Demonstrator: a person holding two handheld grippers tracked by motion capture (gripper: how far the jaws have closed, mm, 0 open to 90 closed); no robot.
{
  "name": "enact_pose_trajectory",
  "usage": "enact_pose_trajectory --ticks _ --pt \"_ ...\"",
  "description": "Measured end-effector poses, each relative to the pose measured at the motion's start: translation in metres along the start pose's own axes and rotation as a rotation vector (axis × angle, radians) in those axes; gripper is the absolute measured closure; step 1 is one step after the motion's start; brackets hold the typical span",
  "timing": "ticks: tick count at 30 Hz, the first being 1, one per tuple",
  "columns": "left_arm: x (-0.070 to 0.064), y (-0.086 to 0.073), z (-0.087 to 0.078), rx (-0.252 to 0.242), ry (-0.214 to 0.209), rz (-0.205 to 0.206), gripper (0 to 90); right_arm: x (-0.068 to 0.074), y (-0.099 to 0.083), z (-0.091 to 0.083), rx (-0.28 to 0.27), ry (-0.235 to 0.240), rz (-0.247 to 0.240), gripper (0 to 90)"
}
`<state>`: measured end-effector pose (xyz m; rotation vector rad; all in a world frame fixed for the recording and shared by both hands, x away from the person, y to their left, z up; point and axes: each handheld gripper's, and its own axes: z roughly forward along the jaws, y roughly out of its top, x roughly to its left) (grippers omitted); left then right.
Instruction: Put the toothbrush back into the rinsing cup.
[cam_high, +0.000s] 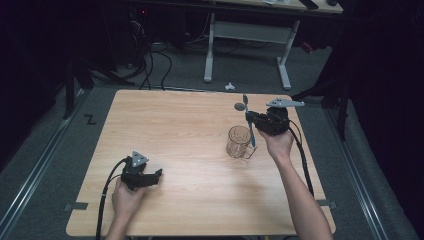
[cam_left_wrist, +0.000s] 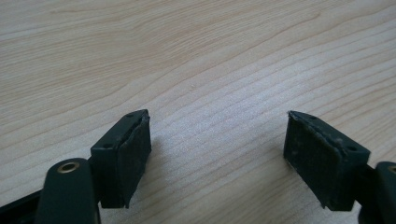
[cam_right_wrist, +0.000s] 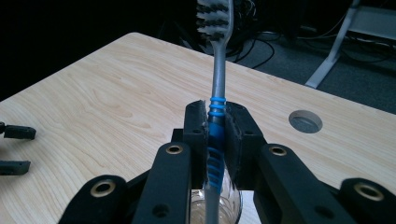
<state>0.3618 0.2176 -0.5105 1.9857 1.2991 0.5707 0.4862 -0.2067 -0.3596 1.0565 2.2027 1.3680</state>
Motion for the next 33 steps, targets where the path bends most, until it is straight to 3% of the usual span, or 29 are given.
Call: enact_pose_trajectory --ticks 33 --pt "0.0 0.0 -0.0001 0.001 -0.001 0.0 23.7 -0.0011 -0.0059 -0.0013 0.02 0.006 -0.009 79.7"
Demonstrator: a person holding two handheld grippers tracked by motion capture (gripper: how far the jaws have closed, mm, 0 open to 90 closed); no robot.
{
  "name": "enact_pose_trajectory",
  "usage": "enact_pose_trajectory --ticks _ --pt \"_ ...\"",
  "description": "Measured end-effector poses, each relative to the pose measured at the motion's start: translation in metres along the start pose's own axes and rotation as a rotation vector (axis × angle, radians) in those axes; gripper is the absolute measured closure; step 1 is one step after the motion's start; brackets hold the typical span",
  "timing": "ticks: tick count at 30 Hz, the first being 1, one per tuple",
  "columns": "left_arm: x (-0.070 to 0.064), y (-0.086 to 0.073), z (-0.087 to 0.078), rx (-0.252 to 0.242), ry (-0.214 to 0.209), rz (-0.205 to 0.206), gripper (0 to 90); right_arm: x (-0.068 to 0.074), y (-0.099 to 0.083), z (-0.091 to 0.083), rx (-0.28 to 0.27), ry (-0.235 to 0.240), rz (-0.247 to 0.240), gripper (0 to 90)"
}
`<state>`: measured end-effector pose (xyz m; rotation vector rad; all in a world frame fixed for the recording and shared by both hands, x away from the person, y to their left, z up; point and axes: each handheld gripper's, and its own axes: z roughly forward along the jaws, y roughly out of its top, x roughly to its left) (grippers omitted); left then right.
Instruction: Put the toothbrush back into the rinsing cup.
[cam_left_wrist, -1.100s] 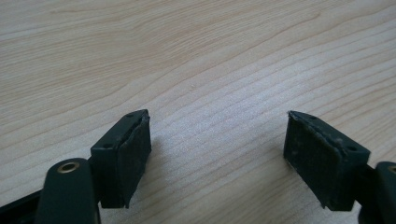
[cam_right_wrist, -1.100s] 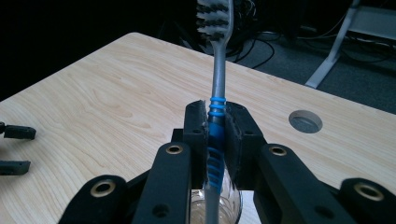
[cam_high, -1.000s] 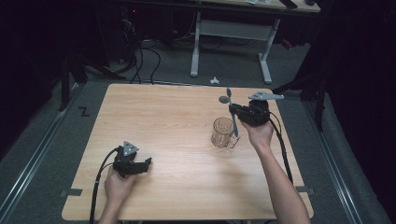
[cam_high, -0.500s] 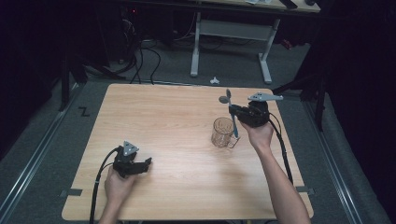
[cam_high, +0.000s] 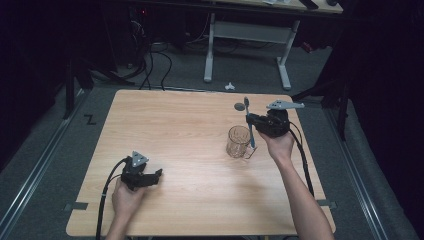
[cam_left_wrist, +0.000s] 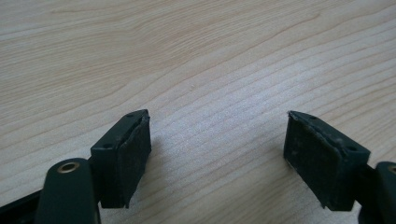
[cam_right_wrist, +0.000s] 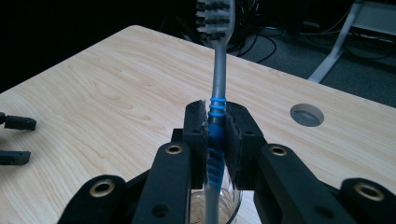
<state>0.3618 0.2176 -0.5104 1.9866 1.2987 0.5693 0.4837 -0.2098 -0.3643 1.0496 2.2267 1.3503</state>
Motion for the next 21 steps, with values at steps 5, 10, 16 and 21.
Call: enact_pose_trajectory --ticks 5,10,16,21 --pt "0.0 0.0 0.0001 -0.001 0.001 0.0 23.6 -0.0006 -0.0009 -0.0018 0.003 0.001 0.002 79.8" --pt "0.0 0.0 0.0 0.0 0.0 0.0 23.7 -0.0008 -0.0021 -0.0034 0.007 0.0 -0.001 79.8" --pt "0.0 0.0 0.0 0.0 0.0 0.0 23.6 -0.0017 -0.0049 -0.0051 0.01 0.0 0.003 79.8" --pt "0.0 0.0 0.0 0.0 0.0 0.0 23.7 -0.002 -0.0064 -0.0065 0.008 -0.003 0.006 79.8"
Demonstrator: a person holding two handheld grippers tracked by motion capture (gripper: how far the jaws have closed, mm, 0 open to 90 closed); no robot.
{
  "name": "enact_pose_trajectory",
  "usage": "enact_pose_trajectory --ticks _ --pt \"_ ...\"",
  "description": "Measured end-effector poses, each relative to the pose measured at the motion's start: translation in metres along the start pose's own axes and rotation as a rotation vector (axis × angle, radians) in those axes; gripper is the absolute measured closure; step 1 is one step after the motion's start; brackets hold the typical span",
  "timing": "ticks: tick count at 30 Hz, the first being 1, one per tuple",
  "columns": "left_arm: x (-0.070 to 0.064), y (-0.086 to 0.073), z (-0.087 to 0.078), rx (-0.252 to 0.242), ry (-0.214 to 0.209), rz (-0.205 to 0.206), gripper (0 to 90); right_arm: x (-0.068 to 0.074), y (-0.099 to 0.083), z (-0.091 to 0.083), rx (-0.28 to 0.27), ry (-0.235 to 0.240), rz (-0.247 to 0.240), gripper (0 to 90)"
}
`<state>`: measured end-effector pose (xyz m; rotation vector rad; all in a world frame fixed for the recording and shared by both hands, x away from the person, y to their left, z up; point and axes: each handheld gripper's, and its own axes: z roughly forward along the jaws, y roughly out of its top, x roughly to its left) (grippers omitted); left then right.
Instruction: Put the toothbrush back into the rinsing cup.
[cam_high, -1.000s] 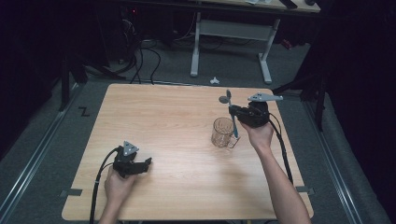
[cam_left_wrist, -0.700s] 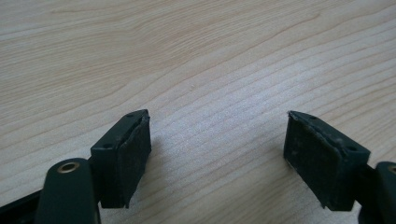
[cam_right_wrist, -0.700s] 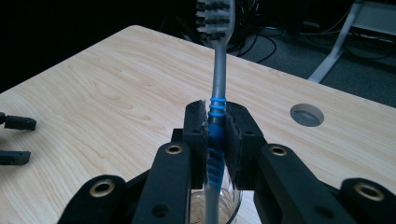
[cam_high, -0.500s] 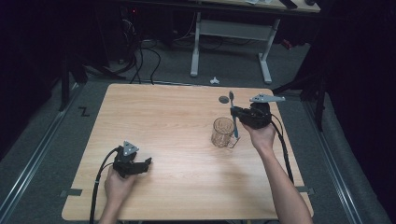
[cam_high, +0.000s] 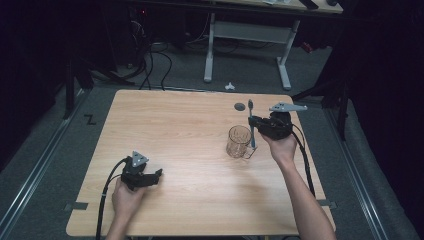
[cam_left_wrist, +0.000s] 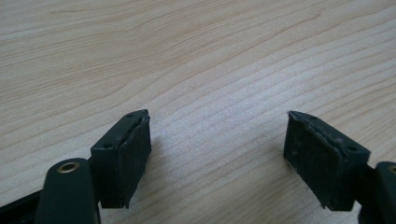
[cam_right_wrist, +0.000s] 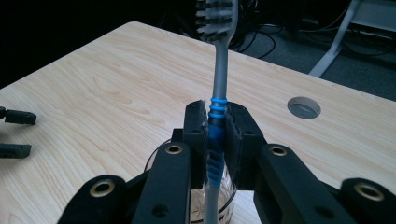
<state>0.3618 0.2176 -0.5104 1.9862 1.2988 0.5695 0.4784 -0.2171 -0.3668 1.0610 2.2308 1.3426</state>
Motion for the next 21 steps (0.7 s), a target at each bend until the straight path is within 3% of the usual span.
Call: enact_pose_trajectory --ticks 21 --pt "0.0 0.0 0.0 0.0 0.0 0.0 23.6 0.0035 -0.0013 -0.0075 0.022 0.003 -0.023 79.8"
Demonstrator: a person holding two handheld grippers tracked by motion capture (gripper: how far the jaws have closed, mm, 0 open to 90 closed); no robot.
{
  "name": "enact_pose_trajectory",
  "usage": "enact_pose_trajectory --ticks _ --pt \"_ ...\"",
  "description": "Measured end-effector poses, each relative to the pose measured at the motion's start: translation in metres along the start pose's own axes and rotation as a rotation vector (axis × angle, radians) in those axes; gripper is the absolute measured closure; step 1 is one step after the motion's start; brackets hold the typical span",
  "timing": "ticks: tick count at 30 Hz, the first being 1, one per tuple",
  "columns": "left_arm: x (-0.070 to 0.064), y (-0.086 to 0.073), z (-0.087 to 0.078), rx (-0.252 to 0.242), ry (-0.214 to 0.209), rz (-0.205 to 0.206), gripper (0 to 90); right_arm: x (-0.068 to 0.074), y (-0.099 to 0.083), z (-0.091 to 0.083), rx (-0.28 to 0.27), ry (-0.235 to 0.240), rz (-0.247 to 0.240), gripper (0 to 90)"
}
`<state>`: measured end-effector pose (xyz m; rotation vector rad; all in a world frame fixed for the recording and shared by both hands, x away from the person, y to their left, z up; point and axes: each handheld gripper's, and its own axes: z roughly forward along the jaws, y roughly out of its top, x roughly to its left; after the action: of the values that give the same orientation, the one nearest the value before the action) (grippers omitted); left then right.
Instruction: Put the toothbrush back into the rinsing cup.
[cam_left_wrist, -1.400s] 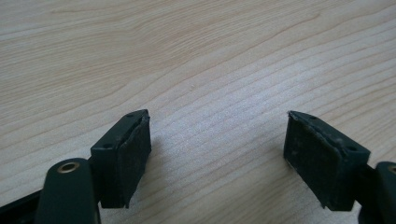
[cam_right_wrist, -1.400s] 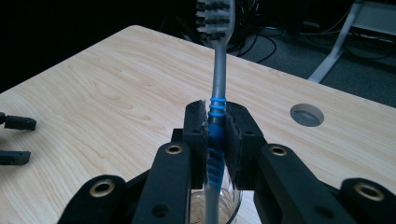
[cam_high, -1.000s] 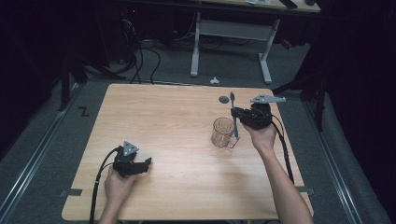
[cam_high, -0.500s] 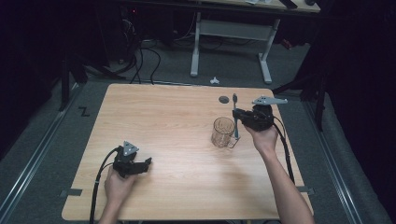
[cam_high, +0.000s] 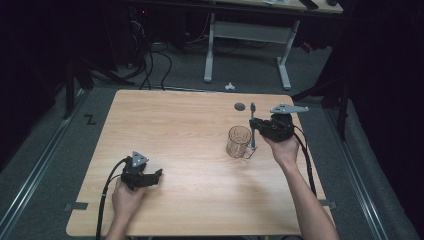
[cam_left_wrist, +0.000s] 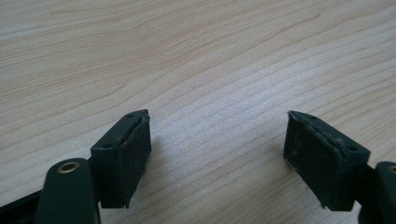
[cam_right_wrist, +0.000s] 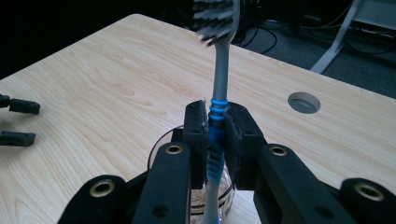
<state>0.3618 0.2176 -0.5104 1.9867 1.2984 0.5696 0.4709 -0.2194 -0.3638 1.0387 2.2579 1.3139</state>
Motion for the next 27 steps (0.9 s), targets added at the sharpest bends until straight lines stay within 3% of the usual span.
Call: enact_pose_trajectory --ticks 27 --pt "0.0 0.0 0.0 0.0 0.0 0.0 23.7 0.0006 -0.0097 -0.0058 0.028 -0.005 -0.009 79.8"
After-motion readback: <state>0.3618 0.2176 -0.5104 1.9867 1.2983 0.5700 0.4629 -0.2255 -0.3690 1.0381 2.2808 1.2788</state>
